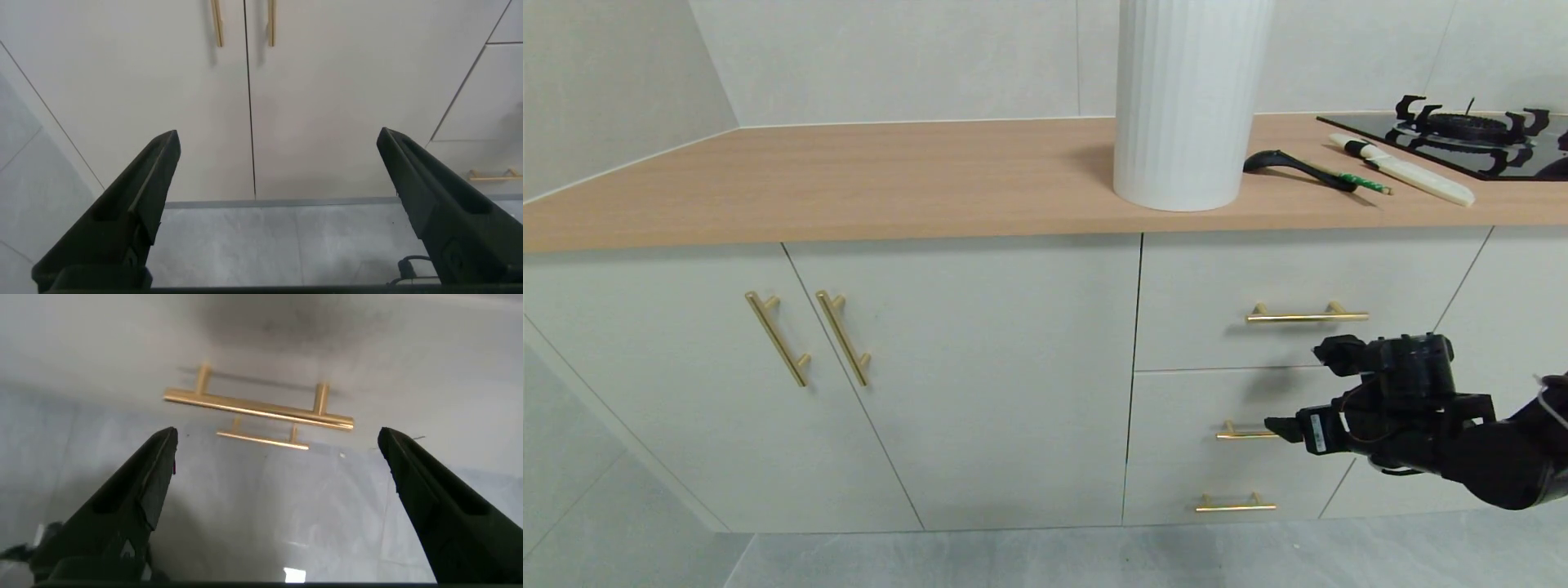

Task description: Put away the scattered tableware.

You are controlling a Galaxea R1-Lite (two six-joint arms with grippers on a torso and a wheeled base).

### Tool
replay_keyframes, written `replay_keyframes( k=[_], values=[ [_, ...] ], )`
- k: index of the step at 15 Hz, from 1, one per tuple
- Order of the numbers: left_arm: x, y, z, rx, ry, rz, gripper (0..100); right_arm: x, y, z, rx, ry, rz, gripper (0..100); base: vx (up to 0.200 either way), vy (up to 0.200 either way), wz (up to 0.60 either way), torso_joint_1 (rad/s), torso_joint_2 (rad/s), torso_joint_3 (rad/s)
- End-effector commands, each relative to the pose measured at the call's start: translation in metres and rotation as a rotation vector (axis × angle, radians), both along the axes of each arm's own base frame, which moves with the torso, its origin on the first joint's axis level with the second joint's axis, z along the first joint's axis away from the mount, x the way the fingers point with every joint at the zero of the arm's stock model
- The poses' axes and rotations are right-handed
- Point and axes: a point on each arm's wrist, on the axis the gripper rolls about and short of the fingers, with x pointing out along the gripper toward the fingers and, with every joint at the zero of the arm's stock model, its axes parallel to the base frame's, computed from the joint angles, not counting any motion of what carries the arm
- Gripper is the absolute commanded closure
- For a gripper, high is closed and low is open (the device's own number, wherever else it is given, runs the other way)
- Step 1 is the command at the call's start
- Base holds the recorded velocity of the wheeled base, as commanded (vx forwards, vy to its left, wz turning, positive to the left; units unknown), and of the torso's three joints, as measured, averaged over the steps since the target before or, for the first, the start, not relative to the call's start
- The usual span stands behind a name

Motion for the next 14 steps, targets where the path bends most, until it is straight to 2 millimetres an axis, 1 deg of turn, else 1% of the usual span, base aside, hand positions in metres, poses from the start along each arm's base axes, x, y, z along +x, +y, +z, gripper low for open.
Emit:
replay_keyframes(
  k=[1,4,8,12,14],
  values=[
    [0.000,0.000,0.000,0.000,0.002,0.000,0,0.007,0.001,-0.028,0.005,0.054,-0.018,0,0.000,0.000,0.00,0.000,0.00,0.000],
    [0.000,0.000,0.000,0.000,0.002,0.000,0,0.015,0.002,-0.035,0.047,0.008,-0.043,0,0.000,0.000,0.00,0.000,0.00,0.000],
    [0.000,0.000,0.000,0.000,0.002,0.000,0,0.027,0.004,-0.059,0.013,-0.046,-0.100,0,0.000,0.000,0.00,0.000,0.00,0.000],
    [0.000,0.000,0.000,0.000,0.002,0.000,0,0.033,0.004,-0.071,0.000,-0.061,-0.123,0,0.000,0.000,0.00,0.000,0.00,0.000],
    [0.000,0.000,0.000,0.000,0.002,0.000,0,0.035,0.005,-0.073,0.000,-0.060,-0.121,0,0.000,0.000,0.00,0.000,0.00,0.000]
  ],
)
